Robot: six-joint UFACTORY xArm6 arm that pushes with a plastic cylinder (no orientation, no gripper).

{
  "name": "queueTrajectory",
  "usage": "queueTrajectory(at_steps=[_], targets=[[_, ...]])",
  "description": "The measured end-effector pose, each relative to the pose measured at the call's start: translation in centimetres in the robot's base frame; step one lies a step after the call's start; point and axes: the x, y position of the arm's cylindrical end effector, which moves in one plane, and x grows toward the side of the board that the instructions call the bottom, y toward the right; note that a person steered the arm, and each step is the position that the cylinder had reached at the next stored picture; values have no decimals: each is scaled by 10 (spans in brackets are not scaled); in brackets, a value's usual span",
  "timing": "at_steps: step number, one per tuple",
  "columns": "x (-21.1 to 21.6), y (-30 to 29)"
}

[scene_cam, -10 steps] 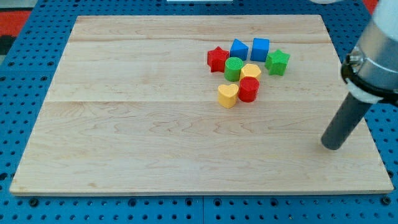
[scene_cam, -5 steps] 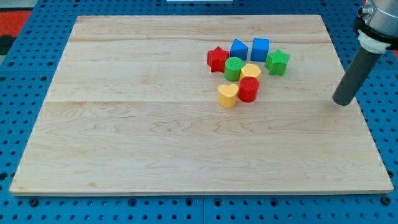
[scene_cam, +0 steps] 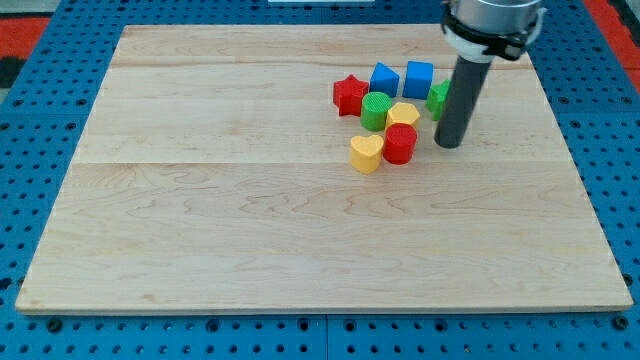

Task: Nudge green star up a bit

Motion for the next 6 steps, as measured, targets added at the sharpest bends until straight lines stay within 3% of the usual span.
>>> queueTrajectory(at_steps=[4, 6], targets=[[-28, 14], [-38, 62]])
